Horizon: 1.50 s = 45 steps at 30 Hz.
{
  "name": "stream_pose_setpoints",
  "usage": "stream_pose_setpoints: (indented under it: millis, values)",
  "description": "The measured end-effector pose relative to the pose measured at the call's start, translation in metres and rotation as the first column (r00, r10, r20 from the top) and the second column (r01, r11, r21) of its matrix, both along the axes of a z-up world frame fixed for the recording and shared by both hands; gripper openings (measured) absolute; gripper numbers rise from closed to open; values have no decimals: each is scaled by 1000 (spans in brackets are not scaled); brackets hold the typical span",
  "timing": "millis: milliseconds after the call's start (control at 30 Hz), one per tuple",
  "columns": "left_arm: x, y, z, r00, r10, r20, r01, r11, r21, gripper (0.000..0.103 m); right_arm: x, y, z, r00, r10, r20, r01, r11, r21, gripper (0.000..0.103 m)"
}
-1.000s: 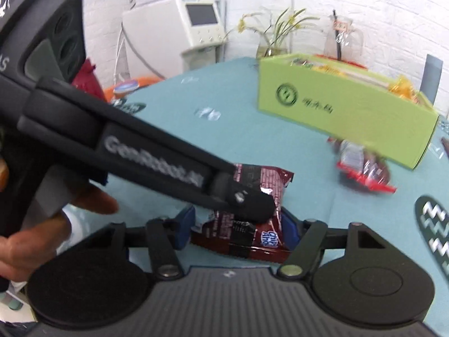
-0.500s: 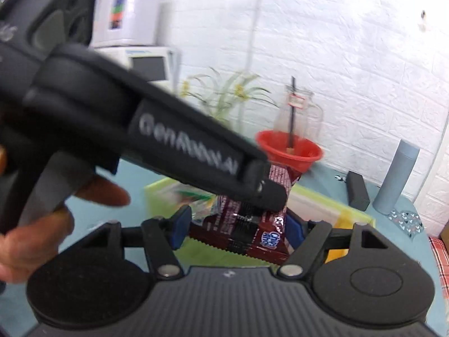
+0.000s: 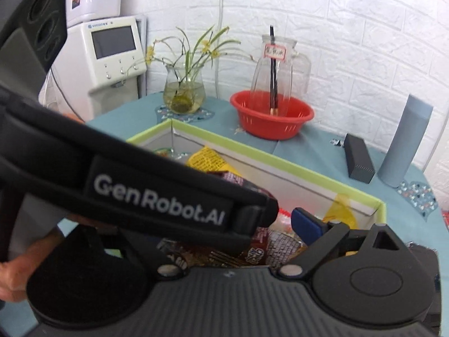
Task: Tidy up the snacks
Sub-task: 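Carry the chocolate bar into the green box and release, then grasp the clear red-edged date bag with the left gripper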
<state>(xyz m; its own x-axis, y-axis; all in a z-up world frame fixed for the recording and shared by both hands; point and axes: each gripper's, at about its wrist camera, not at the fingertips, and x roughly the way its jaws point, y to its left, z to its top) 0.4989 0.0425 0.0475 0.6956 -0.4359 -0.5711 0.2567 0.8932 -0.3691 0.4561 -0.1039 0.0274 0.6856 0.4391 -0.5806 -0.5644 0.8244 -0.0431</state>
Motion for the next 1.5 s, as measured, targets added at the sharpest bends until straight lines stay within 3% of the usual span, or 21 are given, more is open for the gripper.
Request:
stream_pose_setpoints:
  millis: [67, 267, 400, 567, 700, 767, 867, 933, 1067, 1100, 1200, 1300, 1500]
  values:
    - [-12, -1, 11, 999, 9, 34, -9, 1000, 7, 57, -6, -6, 8, 1000, -1, 20, 0, 1000, 22, 102]
    - [-49, -8, 34, 997, -16, 76, 14, 1000, 19, 61, -51, -15, 32, 994, -17, 106, 16, 1000, 10, 102]
    - [-82, -9, 45, 994, -10, 109, 8, 1000, 13, 75, -82, -29, 37, 992, -33, 125, 29, 999, 32, 102]
    - [-131, -4, 35, 994, -1, 106, -1, 1000, 19, 81, -136, -48, 14, 992, -84, 98, 81, 996, 34, 102]
    - [-175, 13, -11, 998, 37, 49, -36, 999, -23, 83, -173, -62, -33, 992, -127, -20, 128, 990, 54, 103]
    - [-179, 16, -37, 999, 35, -31, -37, 998, -50, 80, -177, -62, -50, 990, -106, -87, 111, 993, 49, 103]
    - [-166, 11, -52, 992, 19, -123, -29, 996, -81, 71, -167, -51, -51, 994, -89, -70, 90, 996, 3, 103]
    - [-156, 6, -47, 994, 8, -111, -18, 996, -93, 76, -149, -46, -52, 996, -56, -75, 56, 998, -3, 102]
    - [-124, -11, -51, 992, -17, -129, 13, 999, -37, 76, -117, -34, -56, 992, -38, -120, 37, 999, -11, 102]
    - [-116, -16, -56, 988, -36, -151, 32, 999, -24, 70, -112, -32, -60, 990, -29, -136, 28, 1000, -7, 102]
    - [-106, -27, -72, 975, -78, -208, 83, 996, 14, 38, -110, -26, -67, 982, -7, -188, 9, 1000, 12, 102]
    - [-127, -26, -70, 980, -90, -179, 98, 994, 37, 25, -133, -26, -65, 985, 16, -173, -11, 999, 32, 102]
    - [-200, -20, -73, 981, -77, -179, 88, 995, 51, 25, -200, -19, -62, 988, 48, -147, -44, 999, 27, 102]
